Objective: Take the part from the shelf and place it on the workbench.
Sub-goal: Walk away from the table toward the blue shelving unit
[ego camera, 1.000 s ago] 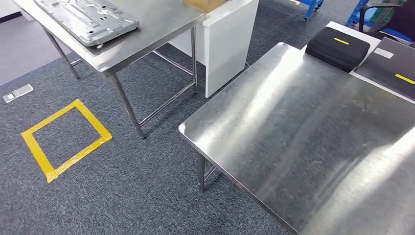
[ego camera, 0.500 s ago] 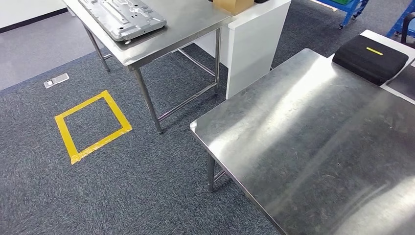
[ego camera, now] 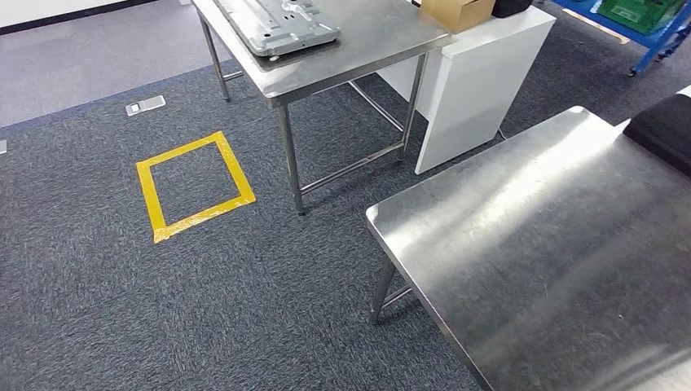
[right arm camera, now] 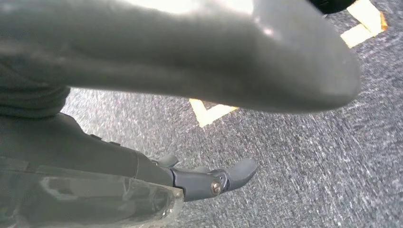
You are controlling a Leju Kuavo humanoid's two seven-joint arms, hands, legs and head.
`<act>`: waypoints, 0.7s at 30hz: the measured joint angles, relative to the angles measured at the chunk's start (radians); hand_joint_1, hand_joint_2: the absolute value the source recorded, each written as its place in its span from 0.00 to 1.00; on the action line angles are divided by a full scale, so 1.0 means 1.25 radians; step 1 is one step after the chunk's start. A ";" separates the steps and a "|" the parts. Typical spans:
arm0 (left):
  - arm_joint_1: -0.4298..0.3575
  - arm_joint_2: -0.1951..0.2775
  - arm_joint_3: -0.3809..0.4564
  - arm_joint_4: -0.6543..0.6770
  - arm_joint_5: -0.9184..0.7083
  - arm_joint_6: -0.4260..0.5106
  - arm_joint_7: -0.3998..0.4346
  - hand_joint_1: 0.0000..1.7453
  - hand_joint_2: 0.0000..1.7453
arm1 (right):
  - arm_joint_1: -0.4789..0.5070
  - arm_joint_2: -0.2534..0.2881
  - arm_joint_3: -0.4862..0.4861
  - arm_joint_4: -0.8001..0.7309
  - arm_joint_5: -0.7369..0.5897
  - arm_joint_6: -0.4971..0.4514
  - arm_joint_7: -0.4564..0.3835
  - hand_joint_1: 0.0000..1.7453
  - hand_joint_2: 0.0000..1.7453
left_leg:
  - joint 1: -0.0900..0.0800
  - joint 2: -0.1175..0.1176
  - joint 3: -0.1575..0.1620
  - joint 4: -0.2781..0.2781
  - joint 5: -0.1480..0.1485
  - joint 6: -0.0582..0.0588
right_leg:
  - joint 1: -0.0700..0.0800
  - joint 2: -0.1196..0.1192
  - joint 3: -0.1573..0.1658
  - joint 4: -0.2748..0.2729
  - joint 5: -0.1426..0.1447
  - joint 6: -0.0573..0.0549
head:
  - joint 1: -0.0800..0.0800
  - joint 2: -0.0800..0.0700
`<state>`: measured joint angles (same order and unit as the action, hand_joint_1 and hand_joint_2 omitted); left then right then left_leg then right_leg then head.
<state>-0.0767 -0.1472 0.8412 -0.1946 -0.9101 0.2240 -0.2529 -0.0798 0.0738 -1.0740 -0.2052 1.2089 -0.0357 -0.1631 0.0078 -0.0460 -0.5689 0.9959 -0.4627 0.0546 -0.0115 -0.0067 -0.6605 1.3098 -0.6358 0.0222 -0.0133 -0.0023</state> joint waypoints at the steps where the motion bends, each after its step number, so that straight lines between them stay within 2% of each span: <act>1: 0.001 -0.001 0.000 0.000 0.000 0.000 0.000 0.00 0.00 | 0.000 0.000 0.000 0.000 0.001 0.000 0.000 0.00 0.00 | 0.000 -0.002 0.000 0.000 0.000 0.000 | 0.000 0.000 0.000 -0.001 0.002 0.001 | 0.000 0.000; 3: 0.001 -0.001 0.000 0.000 0.001 0.000 0.000 0.00 0.00 | 0.000 0.000 0.000 0.000 0.001 0.000 0.000 0.00 0.00 | 0.000 -0.002 0.000 0.000 0.000 0.000 | 0.000 0.000 0.001 -0.002 0.003 0.002 | 0.000 0.000; 4: 0.002 -0.001 0.000 0.000 0.002 -0.001 0.000 0.00 0.00 | -0.001 0.001 0.001 0.000 0.003 -0.001 0.001 0.00 0.00 | 0.000 -0.008 0.000 0.000 0.000 -0.001 | -0.002 0.001 0.011 -0.025 0.014 0.006 | 0.000 0.000; 5: 0.002 -0.002 0.001 0.000 0.006 -0.002 0.002 0.00 0.00 | -0.003 0.003 0.002 0.000 0.007 -0.002 0.003 0.00 0.00 | 0.001 -0.018 -0.001 0.002 0.000 -0.004 | -0.007 0.017 0.036 -0.083 0.037 0.014 | 0.000 0.000; 6: 0.004 -0.002 0.003 0.000 0.012 -0.004 0.005 0.00 0.00 | -0.007 0.006 0.005 0.000 0.012 -0.003 0.006 0.00 0.00 | 0.001 -0.033 -0.004 0.005 0.001 -0.011 | -0.009 0.027 0.063 -0.141 0.060 0.016 | 0.000 0.000; 7: 0.005 -0.002 0.004 0.000 0.016 -0.005 0.007 0.00 0.00 | -0.012 0.010 0.009 0.000 0.017 -0.004 0.011 0.00 0.00 | 0.002 -0.050 -0.007 0.007 0.002 -0.019 | -0.011 0.036 0.089 -0.199 0.084 0.016 | 0.000 0.000; 8: 0.006 -0.001 0.006 0.000 0.019 -0.007 0.010 0.00 0.00 | -0.016 0.015 0.012 0.000 0.019 -0.005 0.014 0.00 0.00 | 0.004 -0.058 -0.011 0.010 0.001 -0.027 | -0.013 0.041 0.106 -0.236 0.099 0.011 | -0.001 0.000; 9: 0.008 0.001 0.007 0.000 0.019 -0.008 0.010 0.00 0.00 | -0.019 0.018 0.014 0.001 0.019 -0.006 0.017 0.00 0.00 | 0.003 -0.050 -0.017 0.018 -0.004 -0.033 | -0.011 0.029 0.107 -0.238 0.102 0.000 | -0.001 0.000; 10: 0.008 0.001 0.007 0.001 0.016 -0.008 0.010 0.00 0.00 | -0.019 0.020 0.014 0.001 0.017 -0.008 0.017 0.00 0.00 | 0.004 -0.030 -0.026 0.037 -0.016 -0.035 | -0.011 0.020 0.107 -0.238 0.103 -0.006 | -0.003 0.000; 12: 0.006 0.000 0.006 0.001 0.011 -0.008 0.010 0.00 0.00 | -0.017 0.022 0.014 0.001 0.013 -0.011 0.016 0.00 0.00 | 0.003 0.013 -0.064 0.120 -0.065 -0.038 | -0.006 0.000 0.107 -0.239 0.103 -0.015 | -0.005 0.000; 14: 0.005 -0.001 0.006 0.001 0.008 -0.008 0.011 0.00 0.00 | -0.013 0.023 0.014 0.001 0.010 -0.014 0.016 0.00 0.00 | 0.003 0.028 -0.109 0.215 -0.107 -0.040 | 0.000 -0.022 0.106 -0.239 0.100 -0.020 | -0.006 0.000; 15: 0.006 -0.001 0.005 0.001 0.007 -0.008 0.011 0.00 0.00 | -0.012 0.023 0.014 0.001 0.009 -0.015 0.016 0.00 0.00 | 0.003 0.031 -0.119 0.235 -0.110 -0.039 | 0.003 -0.032 0.105 -0.239 0.099 -0.022 | -0.006 0.000; 16: 0.006 -0.001 0.005 0.001 0.007 -0.008 0.012 0.00 0.00 | -0.012 0.023 0.014 0.001 0.009 -0.015 0.016 0.00 0.00 | 0.003 0.034 -0.113 0.227 -0.099 -0.037 | 0.004 -0.042 0.103 -0.239 0.098 -0.023 | -0.006 0.000; 17: 0.007 -0.001 0.005 0.001 0.007 -0.008 0.013 0.00 0.00 | -0.012 0.024 0.014 0.001 0.009 -0.015 0.015 0.00 0.00 | 0.003 0.039 -0.091 0.190 -0.078 -0.033 | 0.006 -0.052 0.103 -0.239 0.097 -0.024 | -0.006 0.000; 19: 0.005 -0.001 0.005 0.001 0.007 -0.008 0.013 0.00 0.00 | -0.014 0.026 0.014 0.001 0.008 -0.015 0.015 0.00 0.00 | -0.001 0.071 -0.030 0.084 -0.038 -0.025 | 0.010 -0.068 0.108 -0.238 0.094 -0.024 | -0.005 0.000; 20: 0.004 0.000 0.005 0.001 0.007 -0.008 0.013 0.00 0.00 | -0.014 0.026 0.014 0.001 0.008 -0.015 0.015 0.00 0.00 | -0.004 0.082 -0.009 0.047 -0.029 -0.023 | 0.012 -0.076 0.111 -0.238 0.092 -0.022 | -0.005 0.000; 21: 0.003 0.000 0.005 0.000 0.007 -0.008 0.013 0.00 0.00 | -0.015 0.027 0.014 0.001 0.008 -0.016 0.015 0.00 0.00 | -0.008 0.089 0.000 0.028 -0.026 -0.021 | 0.014 -0.083 0.115 -0.238 0.091 -0.020 | -0.004 0.000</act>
<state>-0.0734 -0.1476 0.8480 -0.1941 -0.9010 0.2141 -0.2366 -0.0981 0.1075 -1.0567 -0.2045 1.2193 -0.0551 -0.1446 -0.0019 0.0655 -0.5691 1.0311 -0.4953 0.0286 0.0057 -0.1101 -0.5173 1.0118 -0.5219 -0.0026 -0.0182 -0.0023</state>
